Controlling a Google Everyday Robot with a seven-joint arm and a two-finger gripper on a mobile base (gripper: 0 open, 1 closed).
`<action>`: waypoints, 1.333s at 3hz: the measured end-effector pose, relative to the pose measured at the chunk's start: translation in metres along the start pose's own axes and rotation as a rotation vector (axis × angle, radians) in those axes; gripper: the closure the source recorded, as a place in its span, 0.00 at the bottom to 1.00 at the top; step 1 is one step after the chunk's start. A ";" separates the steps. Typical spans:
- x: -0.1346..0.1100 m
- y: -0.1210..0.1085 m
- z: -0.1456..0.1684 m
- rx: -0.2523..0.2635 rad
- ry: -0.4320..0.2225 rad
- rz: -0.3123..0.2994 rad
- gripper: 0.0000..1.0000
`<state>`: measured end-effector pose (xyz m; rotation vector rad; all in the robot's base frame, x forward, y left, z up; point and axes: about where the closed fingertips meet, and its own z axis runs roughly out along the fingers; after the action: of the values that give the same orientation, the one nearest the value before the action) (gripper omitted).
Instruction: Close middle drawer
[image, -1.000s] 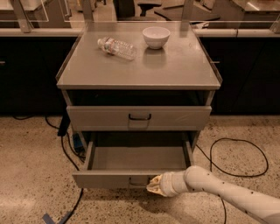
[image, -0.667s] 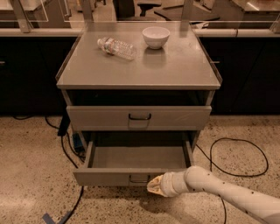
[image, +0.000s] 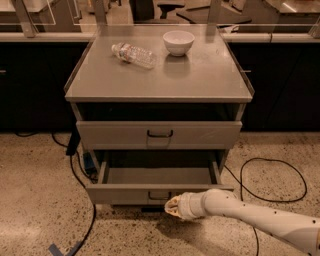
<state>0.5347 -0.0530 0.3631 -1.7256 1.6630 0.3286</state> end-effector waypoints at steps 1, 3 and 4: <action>0.003 -0.004 0.011 0.022 0.090 -0.113 0.99; 0.013 -0.007 0.018 0.039 0.122 -0.128 1.00; 0.010 -0.011 0.014 0.056 0.109 -0.133 1.00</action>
Offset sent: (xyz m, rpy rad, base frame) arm 0.0066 0.0053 -0.0081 -0.1071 -0.0774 0.0372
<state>0.5504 -0.0522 0.3504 -1.8295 1.6079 0.1274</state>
